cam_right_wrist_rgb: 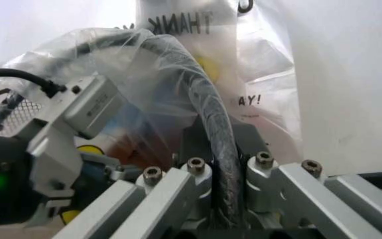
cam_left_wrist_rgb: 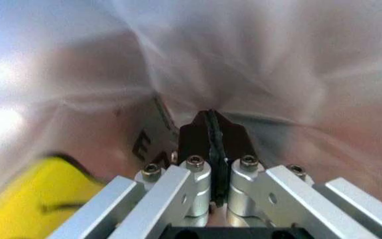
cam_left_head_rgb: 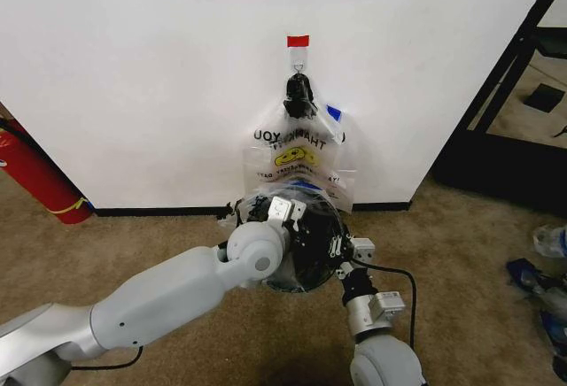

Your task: Pick up the garbage bag from the wall and place it over the trash bin.

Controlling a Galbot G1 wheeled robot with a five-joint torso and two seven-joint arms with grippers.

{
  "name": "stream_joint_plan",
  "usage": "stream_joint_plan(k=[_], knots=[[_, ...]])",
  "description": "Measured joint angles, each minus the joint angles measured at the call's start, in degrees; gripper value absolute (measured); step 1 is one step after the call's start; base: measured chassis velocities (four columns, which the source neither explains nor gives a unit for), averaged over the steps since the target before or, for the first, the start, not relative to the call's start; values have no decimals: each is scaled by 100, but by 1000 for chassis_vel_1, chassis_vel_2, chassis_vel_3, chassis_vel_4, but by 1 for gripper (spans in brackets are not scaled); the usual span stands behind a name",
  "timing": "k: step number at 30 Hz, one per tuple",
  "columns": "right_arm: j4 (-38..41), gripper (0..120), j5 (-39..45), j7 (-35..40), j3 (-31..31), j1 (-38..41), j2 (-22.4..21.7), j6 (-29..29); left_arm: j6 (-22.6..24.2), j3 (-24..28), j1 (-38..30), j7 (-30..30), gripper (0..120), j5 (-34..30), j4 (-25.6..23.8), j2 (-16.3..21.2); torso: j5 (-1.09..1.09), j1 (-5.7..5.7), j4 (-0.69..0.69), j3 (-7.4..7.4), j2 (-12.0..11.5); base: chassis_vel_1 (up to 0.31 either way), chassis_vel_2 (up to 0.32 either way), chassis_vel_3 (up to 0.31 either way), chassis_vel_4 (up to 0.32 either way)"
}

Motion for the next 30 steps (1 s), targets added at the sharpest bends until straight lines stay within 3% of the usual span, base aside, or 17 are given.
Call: stream_joint_plan(k=[9, 14, 18, 30], knots=[[16, 1, 50, -1, -26, -45, -5, -31, -20, 45, 100, 18, 0, -17, 60, -88, 0, 0, 0, 0, 0, 0, 0, 0, 0], [46, 1, 354, 47, 19, -28, -12, -123, 67, -54, 90, 26, 0, -817, -135, -120, 0, 0, 0, 0, 0, 0, 0, 0, 0], [59, 1, 408, 38, 19, -23, -14, -134, 140, -73, 89, 20, 0, -973, -148, -141, 0, 0, 0, 0, 0, 0, 0, 0, 0], [141, 1, 490, -28, -46, -45, -11, -128, 134, 15, 53, 62, 0, -324, 298, -224, 0, 0, 0, 0, 0, 0, 0, 0, 0]])
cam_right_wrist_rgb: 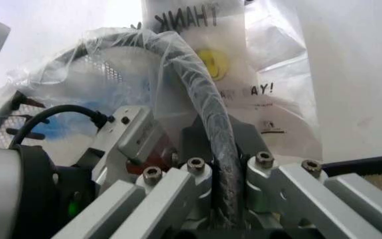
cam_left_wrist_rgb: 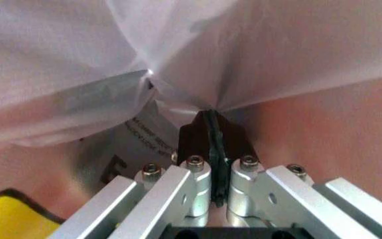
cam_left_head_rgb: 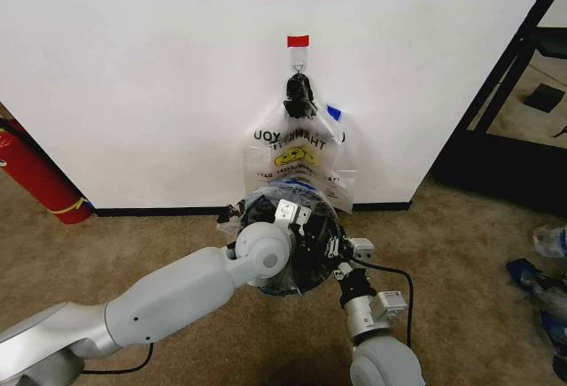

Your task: Pick up the garbage bag from the wall and place it over the trash bin.

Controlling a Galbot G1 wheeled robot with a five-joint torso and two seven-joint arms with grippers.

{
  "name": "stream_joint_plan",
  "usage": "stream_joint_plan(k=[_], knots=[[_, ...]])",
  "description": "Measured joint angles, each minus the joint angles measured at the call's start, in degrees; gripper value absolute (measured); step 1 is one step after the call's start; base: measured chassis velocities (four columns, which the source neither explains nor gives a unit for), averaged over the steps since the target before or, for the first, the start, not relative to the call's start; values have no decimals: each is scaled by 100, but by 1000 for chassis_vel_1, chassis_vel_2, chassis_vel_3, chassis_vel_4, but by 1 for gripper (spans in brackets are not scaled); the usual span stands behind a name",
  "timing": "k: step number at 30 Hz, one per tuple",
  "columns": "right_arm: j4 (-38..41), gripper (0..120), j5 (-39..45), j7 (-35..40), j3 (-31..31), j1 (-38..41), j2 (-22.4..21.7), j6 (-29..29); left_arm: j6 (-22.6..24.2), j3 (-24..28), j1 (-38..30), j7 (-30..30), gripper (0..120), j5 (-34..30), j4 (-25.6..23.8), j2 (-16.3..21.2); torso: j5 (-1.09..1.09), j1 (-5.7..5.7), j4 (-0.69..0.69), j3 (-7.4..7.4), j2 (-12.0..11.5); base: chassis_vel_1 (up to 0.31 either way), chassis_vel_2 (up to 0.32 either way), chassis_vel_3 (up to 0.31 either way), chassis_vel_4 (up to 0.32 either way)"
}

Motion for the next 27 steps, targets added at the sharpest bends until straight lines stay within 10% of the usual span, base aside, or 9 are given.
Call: stream_joint_plan(k=[27], knots=[[-8, 1, 65, 43, 91, 20, 3, -13, 115, -78, 121, -49, 0, 76, -945, 604, 0, 0, 1, 0, 0, 0, 0, 0, 0]])
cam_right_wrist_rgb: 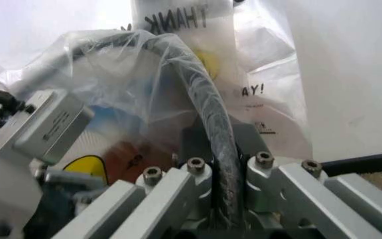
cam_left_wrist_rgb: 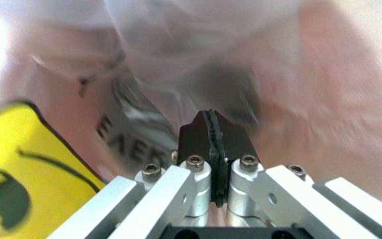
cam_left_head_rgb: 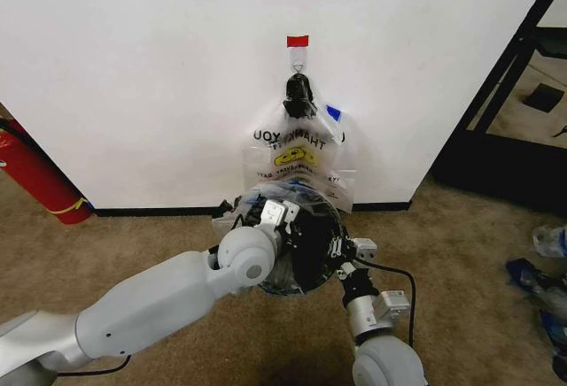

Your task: Pick up the garbage bag from the wall and place it over the trash bin.

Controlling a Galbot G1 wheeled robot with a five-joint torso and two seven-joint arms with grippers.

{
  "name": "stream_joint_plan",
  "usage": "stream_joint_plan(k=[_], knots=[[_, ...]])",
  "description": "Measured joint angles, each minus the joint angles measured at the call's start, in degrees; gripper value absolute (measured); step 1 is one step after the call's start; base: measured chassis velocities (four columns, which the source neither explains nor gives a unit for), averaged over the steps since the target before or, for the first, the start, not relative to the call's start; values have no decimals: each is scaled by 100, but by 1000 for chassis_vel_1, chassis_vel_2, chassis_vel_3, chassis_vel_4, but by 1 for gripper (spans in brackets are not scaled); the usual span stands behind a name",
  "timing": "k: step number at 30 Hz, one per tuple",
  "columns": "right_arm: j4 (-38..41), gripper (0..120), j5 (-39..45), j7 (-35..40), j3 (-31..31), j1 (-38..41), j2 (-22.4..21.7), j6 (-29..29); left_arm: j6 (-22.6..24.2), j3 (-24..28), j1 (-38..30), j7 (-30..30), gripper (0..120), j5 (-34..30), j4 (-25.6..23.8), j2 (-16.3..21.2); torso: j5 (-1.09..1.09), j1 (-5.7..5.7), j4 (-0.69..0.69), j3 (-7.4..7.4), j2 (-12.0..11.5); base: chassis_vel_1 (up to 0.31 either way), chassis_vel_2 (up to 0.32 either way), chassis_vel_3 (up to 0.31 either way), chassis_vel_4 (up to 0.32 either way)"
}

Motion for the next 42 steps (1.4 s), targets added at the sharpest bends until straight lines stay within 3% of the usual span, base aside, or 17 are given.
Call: stream_joint_plan(k=[4, 14, 25, 32, 42], knots=[[52, 1, -26, -12, 18, -16, -49, 0, 146, 82, -67, -92, 0, -232, -51, 68, 0, 0, -1, 0, 0, 0, 0, 0, 0], [153, 1, -12, -39, 57, -23, -184, 3, 329, 433, -134, -137, 0, -128, 101, 67, 0, 0, -1, 0, 0, 0, 0, 0, 0], [80, 1, 44, -31, 67, 39, -251, 3, 320, 238, -221, -213, 0, -1371, 87, -222, 1, 0, -1, 0, 0, 0, 0, 0, 0], [49, 1, 6, -35, 51, -11, -215, 26, -143, 32, -77, -60, 0, -1382, 346, -488, 0, 0, -1, 0, 0, 0, 0, 0, 0], [28, 1, 5, -33, -4, -14, -154, 35, -561, -113, 92, 52, 0, -1055, 449, -455, 0, 0, -1, 0, 0, 0, 0, 0, 0]])
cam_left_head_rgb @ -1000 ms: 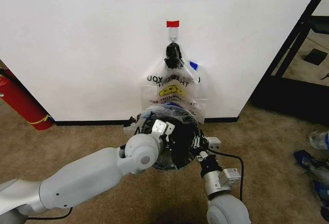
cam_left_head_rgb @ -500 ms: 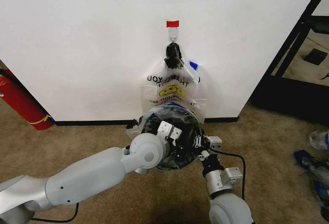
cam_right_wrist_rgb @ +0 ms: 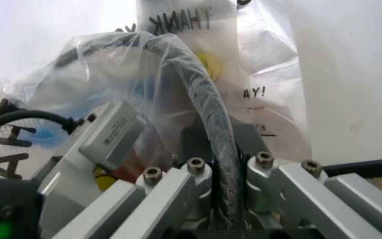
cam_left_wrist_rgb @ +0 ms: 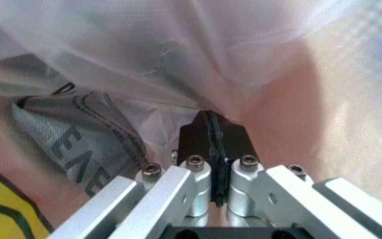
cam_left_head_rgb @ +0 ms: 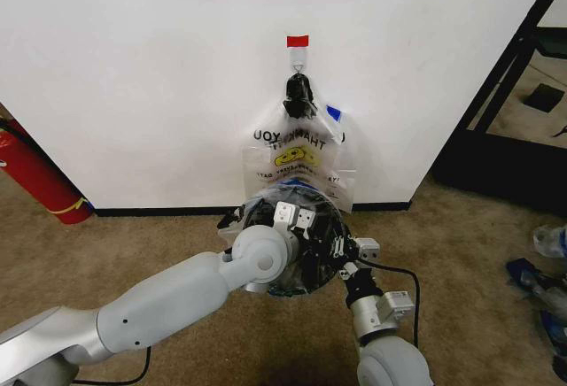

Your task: Pick up the garbage bag from the wall and place it over the trash bin.

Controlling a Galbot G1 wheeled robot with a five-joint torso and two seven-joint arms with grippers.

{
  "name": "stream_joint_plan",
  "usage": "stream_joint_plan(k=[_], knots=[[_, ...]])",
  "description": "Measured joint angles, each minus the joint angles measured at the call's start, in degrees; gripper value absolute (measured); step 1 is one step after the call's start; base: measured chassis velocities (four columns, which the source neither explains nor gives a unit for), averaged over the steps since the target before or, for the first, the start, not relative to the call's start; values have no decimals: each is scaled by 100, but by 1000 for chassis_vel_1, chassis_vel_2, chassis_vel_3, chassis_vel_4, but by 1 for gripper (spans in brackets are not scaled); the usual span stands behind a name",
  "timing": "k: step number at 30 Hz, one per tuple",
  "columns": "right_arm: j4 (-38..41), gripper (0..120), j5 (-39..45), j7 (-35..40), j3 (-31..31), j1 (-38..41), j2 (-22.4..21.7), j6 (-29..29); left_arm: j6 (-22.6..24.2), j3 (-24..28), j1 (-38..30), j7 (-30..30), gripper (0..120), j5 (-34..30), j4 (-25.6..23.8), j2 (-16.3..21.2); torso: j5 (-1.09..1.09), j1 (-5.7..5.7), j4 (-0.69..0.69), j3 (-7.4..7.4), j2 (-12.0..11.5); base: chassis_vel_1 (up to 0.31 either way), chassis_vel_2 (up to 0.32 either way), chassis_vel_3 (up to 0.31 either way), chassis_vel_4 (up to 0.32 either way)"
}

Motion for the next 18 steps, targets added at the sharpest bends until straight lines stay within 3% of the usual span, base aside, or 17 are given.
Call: stream_joint_plan(k=[9, 18], knots=[[-41, 1, 222, 92, 4, 76, 11, -80, 208, -9, 132, -76, 0, 487, -134, 292, 0, 0, 2, 0, 0, 0, 0, 0, 0], [45, 1, 201, 97, 0, 18, 13, -96, 387, 188, 94, -116, 0, 372, -105, 107, 0, 0, 0, 0, 0, 0, 0, 0, 0]])
